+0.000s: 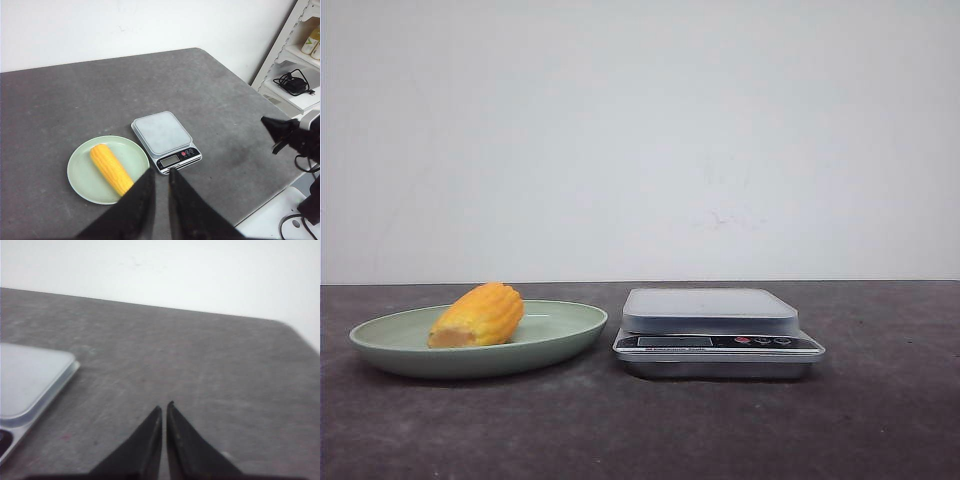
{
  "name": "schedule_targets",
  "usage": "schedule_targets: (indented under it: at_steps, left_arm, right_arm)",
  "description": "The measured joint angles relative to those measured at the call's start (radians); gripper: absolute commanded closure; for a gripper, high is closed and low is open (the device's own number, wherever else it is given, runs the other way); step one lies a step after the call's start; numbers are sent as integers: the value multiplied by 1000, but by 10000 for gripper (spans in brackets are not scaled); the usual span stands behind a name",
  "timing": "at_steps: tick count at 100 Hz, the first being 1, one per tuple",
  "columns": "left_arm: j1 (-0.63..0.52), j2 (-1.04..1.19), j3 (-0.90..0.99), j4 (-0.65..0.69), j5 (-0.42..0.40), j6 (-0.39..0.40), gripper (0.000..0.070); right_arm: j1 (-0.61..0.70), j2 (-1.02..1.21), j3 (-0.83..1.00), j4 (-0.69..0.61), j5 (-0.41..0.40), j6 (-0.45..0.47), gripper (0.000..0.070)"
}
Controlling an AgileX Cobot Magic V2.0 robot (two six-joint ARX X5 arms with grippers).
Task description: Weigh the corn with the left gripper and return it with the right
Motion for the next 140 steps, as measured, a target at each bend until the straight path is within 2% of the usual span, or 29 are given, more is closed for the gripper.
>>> schedule_targets:
  at_steps: [7,14,45,64,113,140]
  left_arm:
    - [0,0,0,0,0,0,689]
    - [0,0,0,0,0,0,689]
    - [0,0,0,0,0,0,689]
    - [0,0,0,0,0,0,689]
    - [0,0,0,0,0,0,690]
    - [0,0,0,0,0,0,689]
  right_arm:
    - [-21,0,-31,10,-60,24,690]
    - [-23,0,-45,14,-82,43,690]
    - [-35,0,-47,9,-72,56,690]
    - [-40,0,-47,10,-105,48,690]
    - [-42,0,-47,11,-102,48,690]
    - [-108,0,-47,12,-101,48,690]
